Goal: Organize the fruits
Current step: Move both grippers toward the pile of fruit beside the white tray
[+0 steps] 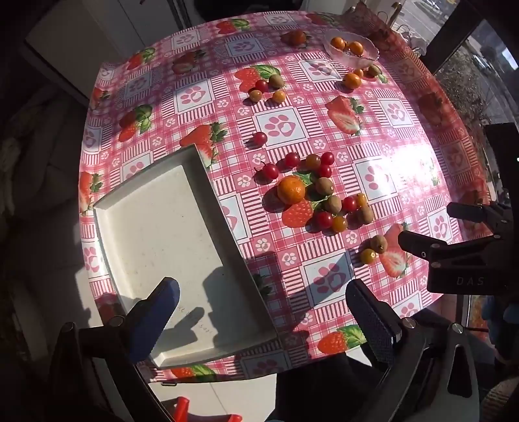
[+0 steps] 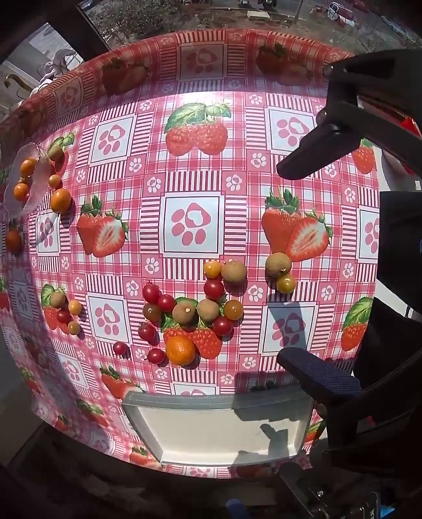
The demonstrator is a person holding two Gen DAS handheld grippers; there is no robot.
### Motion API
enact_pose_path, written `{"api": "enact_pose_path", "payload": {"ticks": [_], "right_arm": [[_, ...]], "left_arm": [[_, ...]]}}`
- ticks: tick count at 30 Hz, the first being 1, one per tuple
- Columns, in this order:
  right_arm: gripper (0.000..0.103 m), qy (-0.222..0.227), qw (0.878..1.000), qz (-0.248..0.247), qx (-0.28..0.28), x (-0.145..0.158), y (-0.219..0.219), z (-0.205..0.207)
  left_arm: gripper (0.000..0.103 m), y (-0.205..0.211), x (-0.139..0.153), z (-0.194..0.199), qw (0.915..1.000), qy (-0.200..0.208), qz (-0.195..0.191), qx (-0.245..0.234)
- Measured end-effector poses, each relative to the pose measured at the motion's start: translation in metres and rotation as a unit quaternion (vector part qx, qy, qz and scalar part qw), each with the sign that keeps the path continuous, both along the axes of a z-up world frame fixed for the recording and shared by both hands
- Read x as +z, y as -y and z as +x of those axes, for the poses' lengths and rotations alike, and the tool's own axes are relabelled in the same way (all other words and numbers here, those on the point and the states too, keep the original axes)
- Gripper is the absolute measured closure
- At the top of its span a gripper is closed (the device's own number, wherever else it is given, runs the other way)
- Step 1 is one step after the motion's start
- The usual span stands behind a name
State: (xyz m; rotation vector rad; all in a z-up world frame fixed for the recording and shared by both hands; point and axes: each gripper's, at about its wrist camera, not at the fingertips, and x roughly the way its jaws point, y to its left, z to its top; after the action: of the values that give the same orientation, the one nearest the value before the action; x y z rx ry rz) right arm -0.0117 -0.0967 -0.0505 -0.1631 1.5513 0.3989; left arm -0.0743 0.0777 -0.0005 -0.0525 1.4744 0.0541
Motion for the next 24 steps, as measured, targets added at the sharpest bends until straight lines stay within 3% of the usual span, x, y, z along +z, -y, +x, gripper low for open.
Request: {"api": "enact_pose_path", "payload": {"ticks": [5, 24], "right_arm": [[0.000, 0.001, 1.000, -0.004, 0.000, 0.000, 0.000, 0.001], [0.000, 0.001, 1.000, -0.010, -0.004, -0.002, 0.004, 0.000]], "left_arm": [[0.000, 0.003, -0.007, -0.001, 0.9998, -0.016, -0.011, -0.004], [0.000, -0.005, -0.014, 0.000, 0.9998, -0.018, -0.012, 0.006]]}}
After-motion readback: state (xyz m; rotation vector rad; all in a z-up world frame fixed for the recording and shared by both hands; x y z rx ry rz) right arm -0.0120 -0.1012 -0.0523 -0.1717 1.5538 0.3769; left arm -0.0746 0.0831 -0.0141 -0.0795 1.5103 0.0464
